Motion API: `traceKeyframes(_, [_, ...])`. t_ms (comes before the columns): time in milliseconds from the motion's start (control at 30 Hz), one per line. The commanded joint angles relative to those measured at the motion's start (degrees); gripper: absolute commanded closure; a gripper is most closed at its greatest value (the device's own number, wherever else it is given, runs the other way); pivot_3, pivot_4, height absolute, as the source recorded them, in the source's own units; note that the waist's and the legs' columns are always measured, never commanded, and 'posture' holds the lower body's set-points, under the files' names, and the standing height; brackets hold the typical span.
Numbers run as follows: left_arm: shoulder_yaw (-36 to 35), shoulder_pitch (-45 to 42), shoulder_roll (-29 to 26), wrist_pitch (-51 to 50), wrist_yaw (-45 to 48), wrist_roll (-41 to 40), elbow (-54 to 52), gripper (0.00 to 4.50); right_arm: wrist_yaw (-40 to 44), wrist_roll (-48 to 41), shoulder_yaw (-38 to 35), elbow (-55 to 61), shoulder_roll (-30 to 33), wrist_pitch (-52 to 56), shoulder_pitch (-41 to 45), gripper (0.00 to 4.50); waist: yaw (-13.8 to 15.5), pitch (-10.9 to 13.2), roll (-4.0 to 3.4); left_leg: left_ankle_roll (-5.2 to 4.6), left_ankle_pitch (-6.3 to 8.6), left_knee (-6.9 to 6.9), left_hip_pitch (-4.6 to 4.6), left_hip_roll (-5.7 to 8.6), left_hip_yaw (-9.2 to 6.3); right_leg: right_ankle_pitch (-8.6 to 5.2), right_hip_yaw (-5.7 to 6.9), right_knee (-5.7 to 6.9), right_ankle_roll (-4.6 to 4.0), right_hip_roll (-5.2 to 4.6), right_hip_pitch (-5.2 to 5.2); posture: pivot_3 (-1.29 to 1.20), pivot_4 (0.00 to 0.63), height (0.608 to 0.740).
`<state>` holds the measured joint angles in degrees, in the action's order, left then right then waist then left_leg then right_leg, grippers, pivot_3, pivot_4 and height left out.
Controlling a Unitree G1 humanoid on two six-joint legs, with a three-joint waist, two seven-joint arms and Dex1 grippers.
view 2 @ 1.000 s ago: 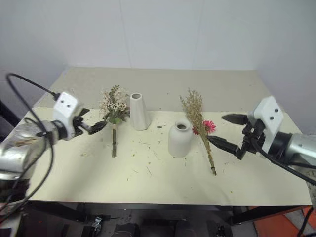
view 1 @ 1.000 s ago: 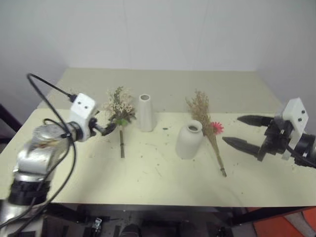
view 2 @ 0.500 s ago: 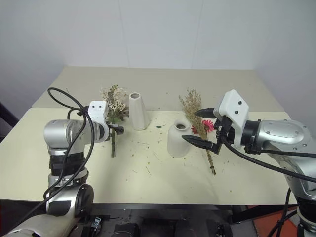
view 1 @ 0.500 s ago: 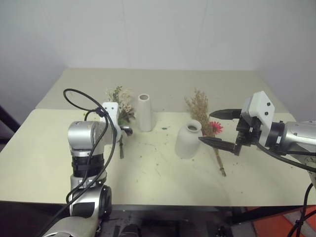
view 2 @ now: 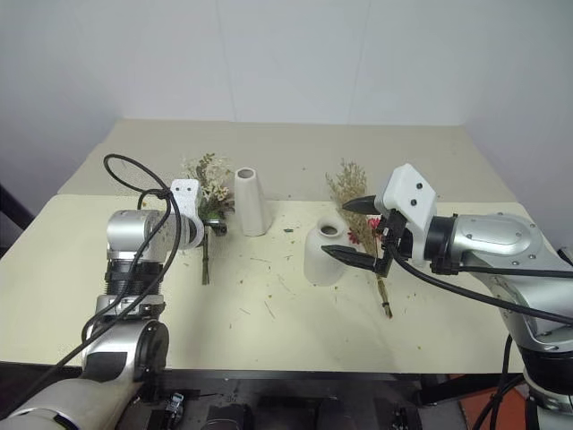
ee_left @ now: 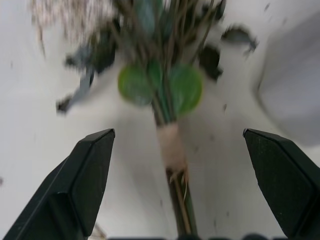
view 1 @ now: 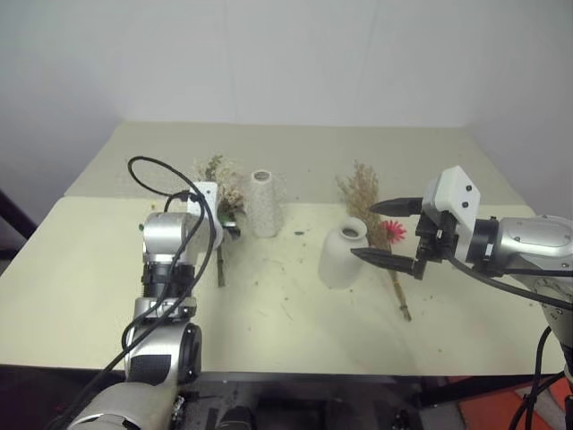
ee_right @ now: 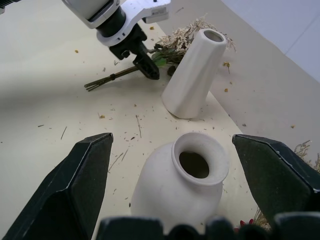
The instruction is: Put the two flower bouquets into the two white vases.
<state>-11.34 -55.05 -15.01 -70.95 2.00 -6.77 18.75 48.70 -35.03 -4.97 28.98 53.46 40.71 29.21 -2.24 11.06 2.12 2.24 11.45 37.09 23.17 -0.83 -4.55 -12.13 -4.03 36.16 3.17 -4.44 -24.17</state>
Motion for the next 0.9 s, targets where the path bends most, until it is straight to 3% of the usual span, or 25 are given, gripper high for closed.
traceKeyframes(33, [0.85,-1.70,-1.02,4.02,0.93,0.42,3.29,0.01,-0.40,-0.48,-2.35,2.65,1.20,0.59,0.22,0.00,0.02,0.00,0.00,0.00,0.00,0.00,-0.01,0.00,0.00,0.00,0.00,0.02,0.00,0.00,0.00,0.00,0.150,0.740])
traceKeyframes(133, [0.82,-2.78,-0.95,4.38,1.44,-0.06,5.35,0.62,-0.90,-0.58,-3.11,3.63,1.55,1.31,-0.97,0.00,0.05,0.00,0.00,0.00,0.00,0.01,-0.01,0.01,0.00,0.00,0.00,0.02,0.01,0.00,0.01,0.00,0.150,0.740])
traceKeyframes(533, [1.72,-3.24,-1.01,5.59,1.64,0.26,3.45,4.37,-2.88,-1.55,-4.15,4.35,-0.19,1.23,-2.86,0.00,0.00,0.00,0.00,0.00,0.00,0.01,-0.01,0.00,0.00,0.00,0.00,0.03,0.01,0.00,0.01,0.00,0.150,0.740])
traceKeyframes(700, [0.83,-2.16,-1.07,10.28,-1.94,1.95,-0.25,4.37,-3.39,-2.28,-4.40,4.51,-0.74,1.27,-2.96,0.00,0.06,0.00,0.00,0.00,0.00,0.00,0.01,0.00,0.00,0.01,0.00,0.02,0.01,0.00,0.00,0.00,0.150,0.740])
traceKeyframes(900, [-6.70,-4.44,-1.10,29.46,-6.04,-0.47,-1.53,4.37,-3.67,-2.27,-4.47,4.30,-0.73,1.04,-3.11,0.00,0.11,0.00,0.00,0.00,0.00,0.01,-0.01,0.00,0.00,0.02,0.00,0.02,0.00,0.00,0.00,0.00,0.150,0.740])
